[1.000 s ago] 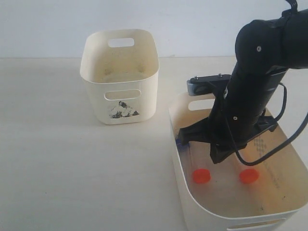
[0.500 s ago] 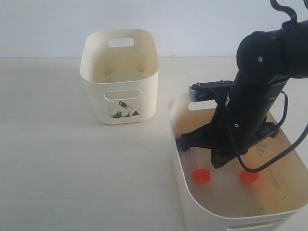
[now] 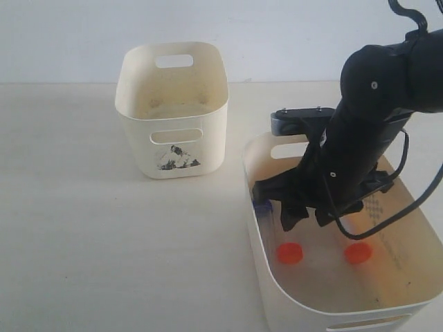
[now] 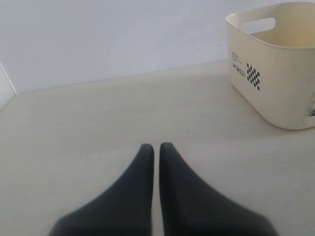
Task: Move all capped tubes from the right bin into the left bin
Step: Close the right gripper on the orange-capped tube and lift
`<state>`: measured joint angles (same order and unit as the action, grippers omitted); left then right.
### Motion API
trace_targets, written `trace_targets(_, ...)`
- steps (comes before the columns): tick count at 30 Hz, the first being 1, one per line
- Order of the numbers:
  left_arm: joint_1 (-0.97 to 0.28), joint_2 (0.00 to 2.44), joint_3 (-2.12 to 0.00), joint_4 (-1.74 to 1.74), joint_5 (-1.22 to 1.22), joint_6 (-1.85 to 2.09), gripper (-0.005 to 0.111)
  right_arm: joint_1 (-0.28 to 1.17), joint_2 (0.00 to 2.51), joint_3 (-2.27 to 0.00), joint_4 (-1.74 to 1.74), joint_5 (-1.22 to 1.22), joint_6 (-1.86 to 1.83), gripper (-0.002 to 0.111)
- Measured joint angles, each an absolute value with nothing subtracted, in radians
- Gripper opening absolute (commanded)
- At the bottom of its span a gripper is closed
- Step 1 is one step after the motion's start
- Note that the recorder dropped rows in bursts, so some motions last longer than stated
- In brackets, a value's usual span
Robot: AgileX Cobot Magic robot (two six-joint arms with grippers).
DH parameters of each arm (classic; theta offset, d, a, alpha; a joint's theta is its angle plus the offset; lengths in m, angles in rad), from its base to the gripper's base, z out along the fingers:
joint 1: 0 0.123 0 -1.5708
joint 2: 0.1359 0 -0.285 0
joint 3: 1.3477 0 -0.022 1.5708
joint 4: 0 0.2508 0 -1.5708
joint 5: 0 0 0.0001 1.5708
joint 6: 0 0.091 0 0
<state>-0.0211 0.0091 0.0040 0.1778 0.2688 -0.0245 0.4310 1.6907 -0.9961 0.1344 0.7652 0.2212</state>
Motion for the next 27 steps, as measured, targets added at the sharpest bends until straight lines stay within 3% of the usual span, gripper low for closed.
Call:
trace_targets(16, -0.021, 0.009, 0.004, 0.178, 0.269, -0.024, 0.004, 0.431, 1.84, -0.996, 0.145, 0.707, 0.229, 0.05)
trace_targets(18, -0.021, 0.009, 0.004, 0.178, 0.269, -0.024, 0.004, 0.431, 1.851, -0.996, 0.147, 0.702, 0.231, 0.041)
trace_targets(19, -0.021, 0.009, 0.004, 0.178, 0.269, -0.024, 0.004, 0.431, 1.854, -0.996, 0.147, 0.702, 0.23, 0.022)
trace_targets(21, -0.021, 0.009, 0.004, 0.178, 0.269, -0.024, 0.004, 0.431, 1.86, -0.996, 0.147, 0.705, 0.232, 0.0)
trace_targets(27, -0.021, 0.009, 0.004, 0.178, 0.269, -0.024, 0.004, 0.431, 1.826, -0.998, 0.147, 0.762, 0.234, 0.0)
